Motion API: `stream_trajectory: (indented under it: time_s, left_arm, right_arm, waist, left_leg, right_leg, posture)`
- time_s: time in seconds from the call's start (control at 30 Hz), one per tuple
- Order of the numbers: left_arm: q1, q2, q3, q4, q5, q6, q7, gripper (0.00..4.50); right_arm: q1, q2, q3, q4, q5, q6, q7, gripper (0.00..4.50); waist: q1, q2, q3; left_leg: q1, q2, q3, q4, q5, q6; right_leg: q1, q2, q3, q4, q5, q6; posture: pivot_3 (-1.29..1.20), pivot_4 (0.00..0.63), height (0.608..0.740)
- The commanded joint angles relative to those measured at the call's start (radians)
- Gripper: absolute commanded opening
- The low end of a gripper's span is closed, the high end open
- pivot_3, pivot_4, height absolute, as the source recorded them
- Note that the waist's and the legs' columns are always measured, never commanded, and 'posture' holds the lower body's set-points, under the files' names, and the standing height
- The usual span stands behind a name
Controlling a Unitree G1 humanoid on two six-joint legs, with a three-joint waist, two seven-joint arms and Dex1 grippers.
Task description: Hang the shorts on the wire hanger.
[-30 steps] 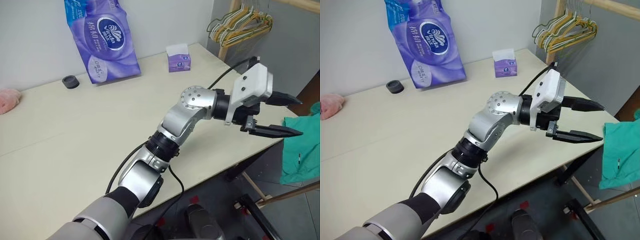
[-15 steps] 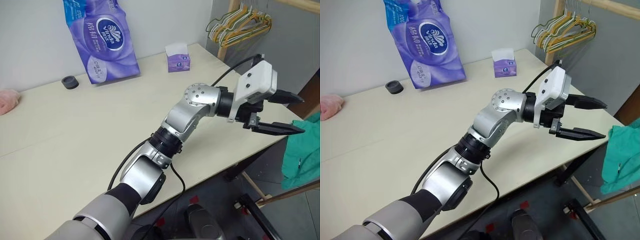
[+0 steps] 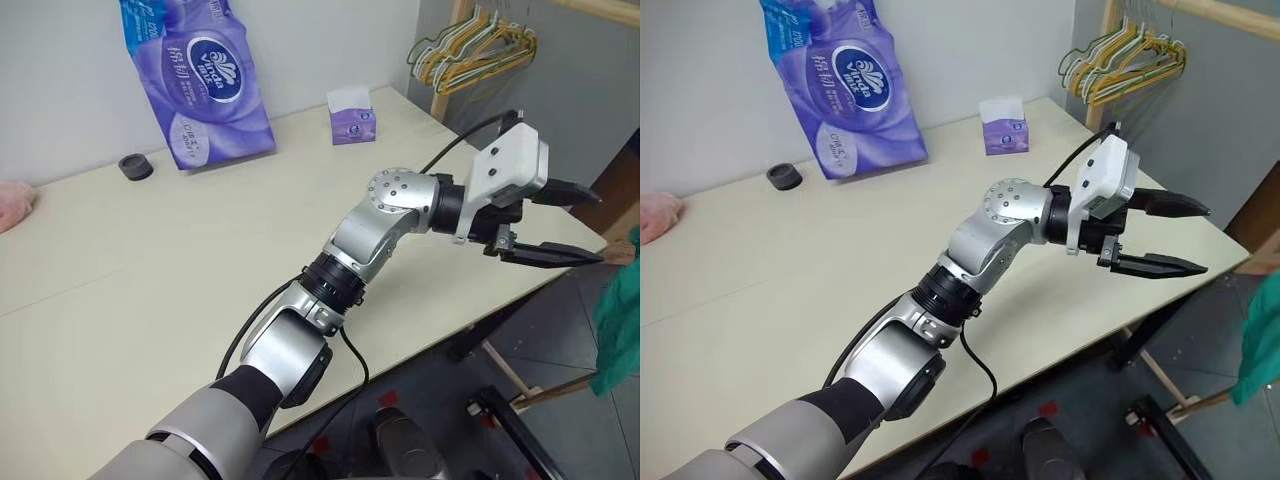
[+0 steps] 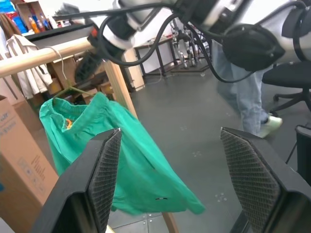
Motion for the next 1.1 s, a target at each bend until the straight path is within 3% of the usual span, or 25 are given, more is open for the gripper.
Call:
stream_trajectory:
  time_s: [0.03,0.2,0.3,0.43,0.57,0.7,0.77,0.93,1.1]
  left_arm:
    - [-0.024,-0.034,0.008,-0.018,0.015,-0.018,0.022,3.44]
    - [0.027,0.042,0.031,-0.059,0.033,0.042,0.065,3.44]
    - [0.118,0.150,0.066,-0.141,0.073,0.122,0.160,3.44]
    - [0.275,0.319,0.074,-0.265,0.153,0.191,0.252,3.44]
    - [0.390,0.399,0.147,-0.323,0.197,0.257,0.416,3.44]
    - [0.536,0.410,0.300,-0.369,0.281,0.249,0.733,3.44]
    - [0.617,0.370,0.391,-0.410,0.268,0.233,0.862,3.44]
    - [0.747,0.295,0.460,-0.469,0.332,0.257,1.105,3.44]
    - [0.825,0.281,0.478,-0.472,0.319,0.187,1.140,3.44]
  right_arm:
    - [0.038,0.061,-0.046,-0.332,0.024,0.077,-0.026,4.45]
    - [0.077,0.242,-0.034,-0.646,0.060,0.116,-0.050,4.45]
    - [0.169,0.438,0.001,-0.829,0.071,0.068,-0.091,4.45]
    - [0.286,0.654,0.020,-0.903,0.045,-0.137,-0.146,4.45]
    - [0.395,0.798,0.091,-0.895,0.042,-0.389,-0.140,4.45]
    - [0.524,0.963,0.189,-0.831,0.080,-0.625,-0.089,4.45]
    - [0.574,1.027,0.245,-0.770,0.066,-0.735,-0.074,4.45]
    - [0.627,1.115,0.318,-0.597,-0.010,-0.951,-0.101,4.45]
    - [0.617,1.178,0.335,-0.385,-0.063,-1.105,-0.145,4.45]
  waist:
    - [-0.007,0.000,0.000]
    - [-0.010,0.000,0.000]
    - [-0.011,0.000,-0.004]
    - [0.000,0.001,-0.009]
    - [0.047,-0.002,-0.011]
    - [0.105,-0.012,-0.018]
    - [0.128,-0.017,-0.022]
    - [0.221,-0.025,-0.027]
    - [0.285,-0.035,-0.033]
  left_leg:
    - [0.000,0.000,-0.001,0.000,0.000,0.000]
    - [0.000,0.000,0.000,0.002,0.000,0.000]
    - [-0.001,0.001,0.000,0.002,0.000,0.000]
    - [0.000,0.003,0.000,0.002,0.002,-0.003]
    - [-0.011,0.000,-0.002,0.011,0.004,-0.006]
    - [-0.015,0.000,-0.011,0.018,0.003,-0.006]
    - [-0.013,0.000,-0.014,0.017,0.003,-0.005]
    - [-0.013,-0.001,-0.016,0.019,0.003,-0.005]
    - [-0.012,0.000,-0.020,0.019,0.006,-0.010]
  right_leg:
    - [0.000,0.000,-0.001,0.000,0.000,0.000]
    - [0.000,0.000,0.001,0.000,0.003,0.005]
    - [0.000,-0.002,0.002,0.000,0.003,0.005]
    - [-0.003,0.000,0.003,0.004,0.004,0.004]
    - [-0.016,-0.004,0.001,0.013,0.010,-0.002]
    - [-0.015,-0.006,-0.007,0.014,0.010,-0.003]
    - [-0.014,-0.006,-0.009,0.015,0.010,-0.003]
    - [-0.013,-0.007,-0.013,0.016,0.014,-0.010]
    - [-0.012,-0.007,-0.019,0.016,0.018,-0.015]
  posture:
    - [-0.36,0.119,0.740]
    - [-0.34,0.111,0.740]
    - [-0.31,0.103,0.740]
    - [-0.24,0.093,0.740]
    - [-0.17,0.084,0.740]
    - [-0.12,0.081,0.740]
    - [-0.07,0.078,0.740]
    - [-0.02,0.077,0.740]
    - [0.03,0.076,0.740]
